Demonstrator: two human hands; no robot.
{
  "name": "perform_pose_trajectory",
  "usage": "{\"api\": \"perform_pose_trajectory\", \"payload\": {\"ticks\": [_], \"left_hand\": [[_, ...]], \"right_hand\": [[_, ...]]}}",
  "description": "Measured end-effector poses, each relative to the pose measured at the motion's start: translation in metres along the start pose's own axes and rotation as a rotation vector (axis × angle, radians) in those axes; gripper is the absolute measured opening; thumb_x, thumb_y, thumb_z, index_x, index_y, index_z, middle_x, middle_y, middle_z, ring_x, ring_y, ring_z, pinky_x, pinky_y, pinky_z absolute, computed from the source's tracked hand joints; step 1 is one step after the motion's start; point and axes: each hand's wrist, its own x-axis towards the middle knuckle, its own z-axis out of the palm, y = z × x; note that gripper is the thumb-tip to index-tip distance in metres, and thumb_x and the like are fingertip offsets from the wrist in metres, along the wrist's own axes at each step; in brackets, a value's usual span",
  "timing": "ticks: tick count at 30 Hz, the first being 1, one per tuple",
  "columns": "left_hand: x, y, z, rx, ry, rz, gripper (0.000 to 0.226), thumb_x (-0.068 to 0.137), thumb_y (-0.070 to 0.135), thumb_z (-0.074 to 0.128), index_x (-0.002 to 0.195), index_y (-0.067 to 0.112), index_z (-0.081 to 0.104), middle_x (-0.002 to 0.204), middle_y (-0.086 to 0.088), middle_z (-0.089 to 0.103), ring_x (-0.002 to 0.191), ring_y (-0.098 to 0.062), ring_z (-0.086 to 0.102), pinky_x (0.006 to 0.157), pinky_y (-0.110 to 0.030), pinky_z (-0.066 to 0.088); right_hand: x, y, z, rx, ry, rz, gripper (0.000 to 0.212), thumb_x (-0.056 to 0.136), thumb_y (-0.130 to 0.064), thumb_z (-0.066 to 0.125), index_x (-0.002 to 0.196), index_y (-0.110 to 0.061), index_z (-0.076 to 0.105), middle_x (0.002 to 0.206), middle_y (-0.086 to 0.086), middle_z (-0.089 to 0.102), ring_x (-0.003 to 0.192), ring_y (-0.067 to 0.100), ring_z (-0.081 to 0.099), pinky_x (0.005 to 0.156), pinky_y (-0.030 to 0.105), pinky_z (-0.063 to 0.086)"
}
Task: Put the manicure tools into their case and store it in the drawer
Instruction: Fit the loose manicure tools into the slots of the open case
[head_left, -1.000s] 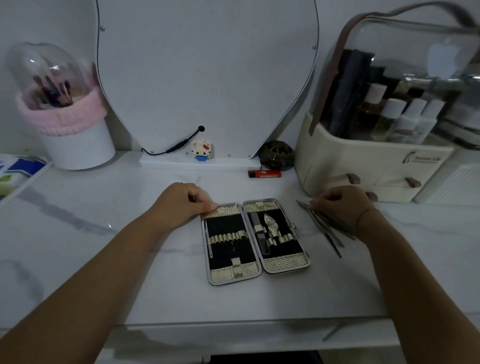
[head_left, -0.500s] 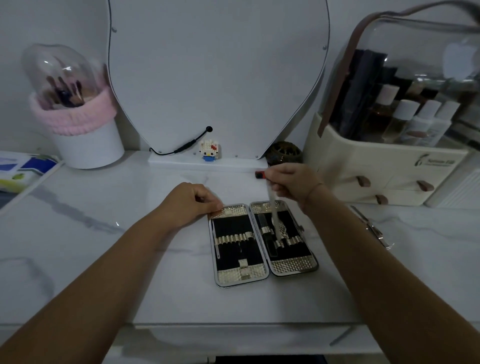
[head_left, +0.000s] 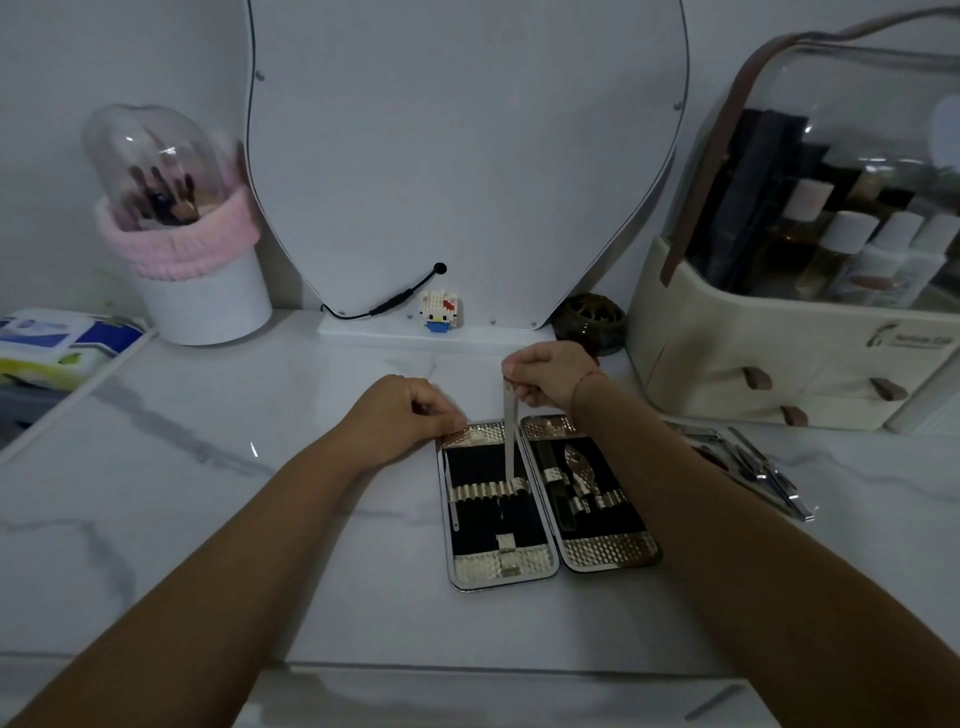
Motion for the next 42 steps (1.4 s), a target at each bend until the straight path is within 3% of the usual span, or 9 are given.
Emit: {"api": "perform_pose_trajectory", "payload": {"ticks": [4,15,18,23,28,32,39,42], "left_hand": [[0.002,-0.001,0.000,0.019,0.002,0.007,0.018,0.073,0.020,0.077,0.064,0.033,0.071,0.067,0.018,0.069,0.066,0.001,0.062,0.067,-0.009,0.045],[0.002,-0.001,-0.001,0.038,-0.005,0.015,0.020,0.074,0.022,0.077,0.063,0.037,0.070,0.068,0.017,0.069,0.069,0.000,0.062,0.067,-0.010,0.045],[0.002,-0.001,-0.001,0.040,-0.006,0.014,0.016,0.074,0.023,0.077,0.065,0.035,0.071,0.071,0.012,0.070,0.072,-0.005,0.063,0.069,-0.015,0.048],[0.002,-0.001,-0.001,0.034,-0.007,0.016,0.020,0.074,0.021,0.077,0.063,0.036,0.070,0.067,0.019,0.069,0.067,0.001,0.061,0.066,-0.009,0.045],[0.001,-0.001,-0.001,0.034,-0.008,0.013,0.018,0.074,0.021,0.076,0.064,0.035,0.070,0.067,0.019,0.069,0.068,0.000,0.062,0.066,-0.010,0.045],[0.001,-0.001,-0.001,0.032,-0.009,0.011,0.016,0.074,0.021,0.076,0.065,0.034,0.071,0.067,0.019,0.069,0.067,0.002,0.061,0.066,-0.008,0.044],[0.001,-0.001,-0.001,0.063,-0.007,0.005,0.019,0.075,0.021,0.076,0.064,0.035,0.071,0.069,0.016,0.071,0.068,0.000,0.063,0.066,-0.010,0.045],[0.001,0.000,-0.001,0.079,-0.005,0.002,0.017,0.075,0.022,0.076,0.064,0.034,0.070,0.070,0.013,0.071,0.070,-0.004,0.065,0.069,-0.015,0.047]], "right_hand": [[0.003,-0.001,-0.004,-0.090,-0.047,-0.007,0.005,0.082,-0.004,0.063,0.078,-0.004,0.066,0.060,0.004,0.061,0.042,0.005,0.048,0.040,0.014,0.039],[0.011,0.001,-0.009,-0.046,-0.017,0.016,0.010,0.082,-0.005,0.064,0.073,-0.009,0.065,0.060,0.005,0.059,0.040,0.003,0.046,0.040,0.013,0.040],[0.011,0.002,-0.009,-0.065,-0.034,0.008,0.009,0.082,-0.005,0.064,0.074,-0.008,0.065,0.059,0.004,0.060,0.043,0.005,0.046,0.041,0.014,0.040],[0.011,0.004,-0.007,-0.082,-0.040,-0.009,0.008,0.082,-0.005,0.064,0.075,-0.008,0.066,0.058,0.002,0.061,0.039,0.003,0.046,0.039,0.014,0.038],[0.012,0.005,-0.008,-0.030,0.032,-0.009,0.012,0.083,-0.003,0.063,0.090,0.006,0.066,0.060,0.005,0.058,0.040,0.004,0.043,0.037,0.012,0.036],[0.012,0.004,-0.009,-0.135,-0.068,0.004,0.005,0.081,-0.005,0.065,0.077,-0.007,0.067,0.059,0.004,0.063,0.040,0.005,0.045,0.036,0.013,0.036],[0.009,-0.008,-0.011,-0.467,-0.299,0.096,0.005,0.079,-0.011,0.069,0.079,-0.008,0.072,0.050,-0.005,0.066,0.035,0.003,0.043,0.038,0.014,0.038],[0.005,-0.013,-0.008,-0.549,-0.334,0.077,0.008,0.077,-0.015,0.071,0.083,-0.010,0.073,0.044,-0.010,0.063,0.038,0.001,0.046,0.046,0.018,0.041]]}}
